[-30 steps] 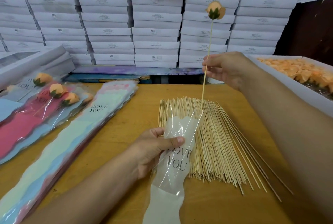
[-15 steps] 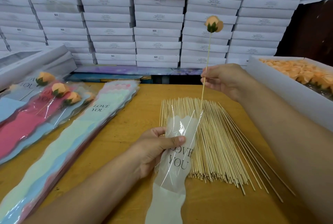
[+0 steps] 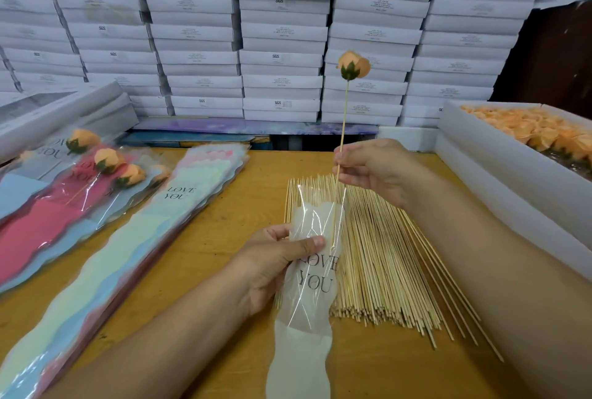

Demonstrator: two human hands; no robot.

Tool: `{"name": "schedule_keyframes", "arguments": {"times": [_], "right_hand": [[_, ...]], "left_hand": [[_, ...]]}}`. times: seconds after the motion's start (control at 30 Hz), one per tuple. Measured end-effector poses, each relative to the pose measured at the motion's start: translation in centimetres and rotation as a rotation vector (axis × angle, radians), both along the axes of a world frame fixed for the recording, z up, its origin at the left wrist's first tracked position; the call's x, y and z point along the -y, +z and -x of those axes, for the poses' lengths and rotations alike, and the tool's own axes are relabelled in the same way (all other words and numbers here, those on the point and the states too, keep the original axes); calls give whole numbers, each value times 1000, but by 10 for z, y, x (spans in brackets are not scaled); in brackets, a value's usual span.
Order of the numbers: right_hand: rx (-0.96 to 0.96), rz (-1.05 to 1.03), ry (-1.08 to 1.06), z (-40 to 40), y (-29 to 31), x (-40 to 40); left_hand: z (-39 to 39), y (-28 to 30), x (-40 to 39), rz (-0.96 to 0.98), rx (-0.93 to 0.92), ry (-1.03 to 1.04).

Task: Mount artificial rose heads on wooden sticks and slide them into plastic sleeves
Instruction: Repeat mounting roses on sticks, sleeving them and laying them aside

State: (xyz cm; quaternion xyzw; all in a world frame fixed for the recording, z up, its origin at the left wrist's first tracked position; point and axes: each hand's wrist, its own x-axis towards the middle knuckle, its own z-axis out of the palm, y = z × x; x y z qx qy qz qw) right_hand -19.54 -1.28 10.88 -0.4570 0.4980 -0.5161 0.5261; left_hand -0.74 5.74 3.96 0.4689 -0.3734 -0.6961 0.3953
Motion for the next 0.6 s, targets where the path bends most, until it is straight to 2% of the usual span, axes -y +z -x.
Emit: {"name": "schedule_keyframes", "arguments": {"times": [0.6], "right_hand": [[-185,-62,74,-7,-14,-7]], "left_hand": [[-1,1,-1,22,-50,6]]}}
